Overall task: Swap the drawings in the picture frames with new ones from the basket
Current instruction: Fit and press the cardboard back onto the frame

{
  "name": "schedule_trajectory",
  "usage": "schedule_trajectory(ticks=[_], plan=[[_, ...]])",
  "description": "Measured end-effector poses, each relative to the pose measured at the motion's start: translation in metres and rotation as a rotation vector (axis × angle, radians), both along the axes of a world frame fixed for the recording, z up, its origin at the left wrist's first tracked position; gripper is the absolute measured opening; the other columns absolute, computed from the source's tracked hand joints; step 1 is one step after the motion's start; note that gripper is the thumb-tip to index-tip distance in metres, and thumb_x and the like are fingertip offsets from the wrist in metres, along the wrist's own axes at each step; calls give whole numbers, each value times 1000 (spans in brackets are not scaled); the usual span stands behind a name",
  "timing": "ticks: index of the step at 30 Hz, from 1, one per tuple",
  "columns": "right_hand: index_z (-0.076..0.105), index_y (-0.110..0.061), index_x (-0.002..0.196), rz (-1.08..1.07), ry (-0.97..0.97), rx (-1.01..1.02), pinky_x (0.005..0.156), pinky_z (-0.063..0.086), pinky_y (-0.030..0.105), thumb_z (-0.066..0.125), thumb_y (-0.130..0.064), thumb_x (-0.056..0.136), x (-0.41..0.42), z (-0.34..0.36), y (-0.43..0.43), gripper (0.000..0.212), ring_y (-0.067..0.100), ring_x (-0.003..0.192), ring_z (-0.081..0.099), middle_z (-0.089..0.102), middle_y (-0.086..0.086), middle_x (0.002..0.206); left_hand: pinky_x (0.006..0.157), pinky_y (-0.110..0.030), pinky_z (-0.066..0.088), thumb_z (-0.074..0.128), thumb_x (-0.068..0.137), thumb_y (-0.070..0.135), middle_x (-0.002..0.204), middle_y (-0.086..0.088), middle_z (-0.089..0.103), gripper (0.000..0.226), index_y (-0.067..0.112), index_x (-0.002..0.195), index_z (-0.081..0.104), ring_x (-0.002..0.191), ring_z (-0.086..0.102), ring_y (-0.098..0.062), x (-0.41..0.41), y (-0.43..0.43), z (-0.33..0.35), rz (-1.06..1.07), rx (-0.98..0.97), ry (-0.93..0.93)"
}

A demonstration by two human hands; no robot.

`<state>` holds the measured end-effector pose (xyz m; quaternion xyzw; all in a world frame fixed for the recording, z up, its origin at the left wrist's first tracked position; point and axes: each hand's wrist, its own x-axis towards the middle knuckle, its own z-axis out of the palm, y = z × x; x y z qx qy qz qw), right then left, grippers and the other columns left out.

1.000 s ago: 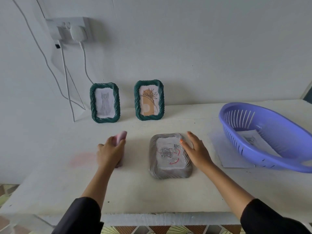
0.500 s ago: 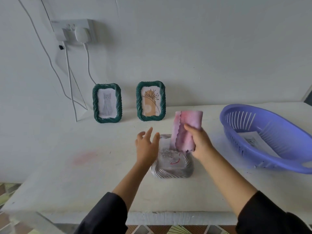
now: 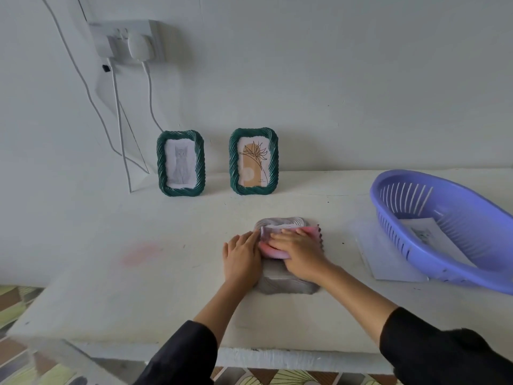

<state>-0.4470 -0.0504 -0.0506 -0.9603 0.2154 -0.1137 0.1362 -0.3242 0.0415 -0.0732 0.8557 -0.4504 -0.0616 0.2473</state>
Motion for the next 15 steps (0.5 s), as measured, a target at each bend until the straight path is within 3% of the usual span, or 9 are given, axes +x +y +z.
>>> schedule_trajectory(ticks=[5, 10, 15], plan=[[57, -28, 126, 217, 122, 148, 112, 6, 23, 40, 10, 76, -41, 13, -5, 65, 9, 139, 29, 46, -9, 143, 114, -37, 21, 30, 100, 31, 146, 7, 42, 43, 28, 142, 37, 135, 32, -21, 3, 0, -3, -5, 18, -18], [57, -27, 127, 80, 89, 55, 116, 16, 35, 39, 10, 79, -8, 18, -25, 63, 13, 137, 34, 47, -8, 142, 113, -35, 22, 31, 99, 36, 145, 7, 44, 43, 30, 141, 39, 135, 34, -21, 3, -1, -3, 8, 8, -8], [56, -23, 129, 189, 120, 146, 115, 8, 29, 38, 11, 79, -23, 14, -5, 63, 12, 140, 28, 44, -6, 145, 112, -35, 23, 33, 99, 34, 144, 7, 45, 42, 29, 141, 39, 134, 35, -20, 3, 1, -2, -3, 5, -13]])
